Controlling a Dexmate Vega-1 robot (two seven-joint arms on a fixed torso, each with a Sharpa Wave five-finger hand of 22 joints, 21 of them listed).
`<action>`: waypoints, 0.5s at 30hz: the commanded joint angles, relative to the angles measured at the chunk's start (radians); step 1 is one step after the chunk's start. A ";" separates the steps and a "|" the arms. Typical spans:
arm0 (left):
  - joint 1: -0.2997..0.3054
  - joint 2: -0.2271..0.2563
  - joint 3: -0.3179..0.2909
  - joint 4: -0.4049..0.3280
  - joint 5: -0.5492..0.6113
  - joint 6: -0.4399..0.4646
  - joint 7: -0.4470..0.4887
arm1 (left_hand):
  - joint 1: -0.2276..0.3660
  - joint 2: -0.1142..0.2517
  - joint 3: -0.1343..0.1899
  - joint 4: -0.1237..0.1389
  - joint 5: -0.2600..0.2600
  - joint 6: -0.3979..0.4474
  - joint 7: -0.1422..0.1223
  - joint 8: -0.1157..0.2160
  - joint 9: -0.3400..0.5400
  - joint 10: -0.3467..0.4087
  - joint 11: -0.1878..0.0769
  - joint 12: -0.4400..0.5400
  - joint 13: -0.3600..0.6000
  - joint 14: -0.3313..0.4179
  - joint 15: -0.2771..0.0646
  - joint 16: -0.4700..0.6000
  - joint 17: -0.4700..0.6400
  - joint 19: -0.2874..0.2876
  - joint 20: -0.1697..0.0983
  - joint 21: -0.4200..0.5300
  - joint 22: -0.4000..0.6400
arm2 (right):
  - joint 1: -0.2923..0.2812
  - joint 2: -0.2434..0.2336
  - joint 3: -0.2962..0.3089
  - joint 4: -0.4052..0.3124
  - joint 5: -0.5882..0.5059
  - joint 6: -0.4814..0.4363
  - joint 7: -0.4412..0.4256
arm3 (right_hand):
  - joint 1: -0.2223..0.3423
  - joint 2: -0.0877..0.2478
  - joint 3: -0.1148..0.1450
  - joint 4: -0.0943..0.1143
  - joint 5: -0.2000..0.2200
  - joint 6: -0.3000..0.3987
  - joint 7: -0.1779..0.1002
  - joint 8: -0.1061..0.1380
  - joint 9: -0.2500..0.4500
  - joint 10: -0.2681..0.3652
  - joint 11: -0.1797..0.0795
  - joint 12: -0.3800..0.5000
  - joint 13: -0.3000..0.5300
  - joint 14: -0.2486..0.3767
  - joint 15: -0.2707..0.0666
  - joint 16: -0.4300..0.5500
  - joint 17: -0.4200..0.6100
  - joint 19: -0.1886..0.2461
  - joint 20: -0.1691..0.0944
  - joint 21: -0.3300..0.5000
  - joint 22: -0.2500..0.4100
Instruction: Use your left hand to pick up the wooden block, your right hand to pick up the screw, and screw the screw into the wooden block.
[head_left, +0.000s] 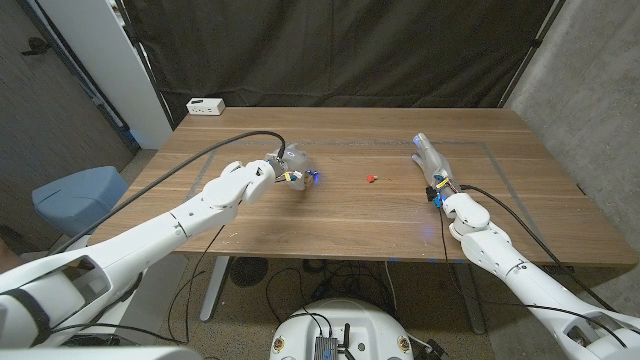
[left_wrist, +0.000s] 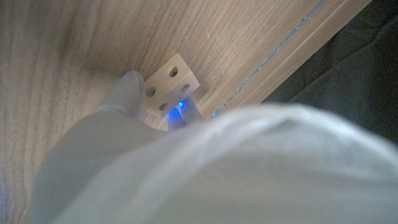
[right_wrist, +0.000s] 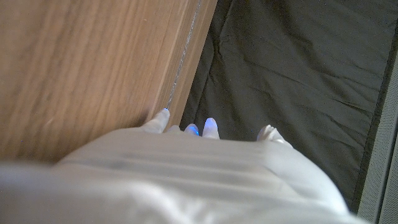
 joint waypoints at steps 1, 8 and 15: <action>0.001 -0.010 0.013 0.022 0.015 0.005 0.055 | 0.030 -0.003 -0.014 0.000 0.006 0.057 -0.004 0.010 0.006 0.052 -0.002 0.020 0.014 0.046 -0.015 0.008 0.006 0.029 0.004 0.005 0.004 | -0.004 0.000 -0.001 -0.001 0.000 -0.003 -0.002 | -0.007 -0.002 0.004 -0.006 0.003 -0.002 -0.003 0.002 0.005 -0.008 -0.004 0.002 0.004 -0.008 0.002 0.003 0.003 0.003 0.004 0.002 0.004; 0.001 -0.013 0.018 0.030 0.018 0.012 0.064 | 0.049 -0.002 -0.026 0.000 0.006 0.112 -0.007 0.011 0.007 0.097 -0.003 0.033 0.026 0.081 -0.032 0.006 0.007 0.057 0.004 0.005 0.003 | 0.001 0.003 -0.003 0.007 0.002 -0.005 0.001 | -0.006 -0.002 0.005 -0.008 0.004 -0.002 -0.003 0.003 0.005 -0.009 -0.002 0.002 0.004 -0.008 0.001 0.003 0.003 0.003 0.004 0.002 0.004; 0.004 -0.016 0.022 0.036 0.021 0.021 0.081 | 0.088 0.002 -0.039 0.000 0.006 0.176 -0.008 0.012 0.009 0.164 -0.005 0.049 0.044 0.122 -0.045 0.002 0.007 0.087 0.004 0.002 0.003 | 0.009 0.007 -0.005 0.022 0.001 -0.004 0.006 | -0.007 -0.002 0.006 -0.009 0.004 -0.002 -0.003 0.003 0.005 -0.009 -0.003 0.003 0.004 -0.008 0.001 0.003 0.003 0.002 0.004 0.002 0.004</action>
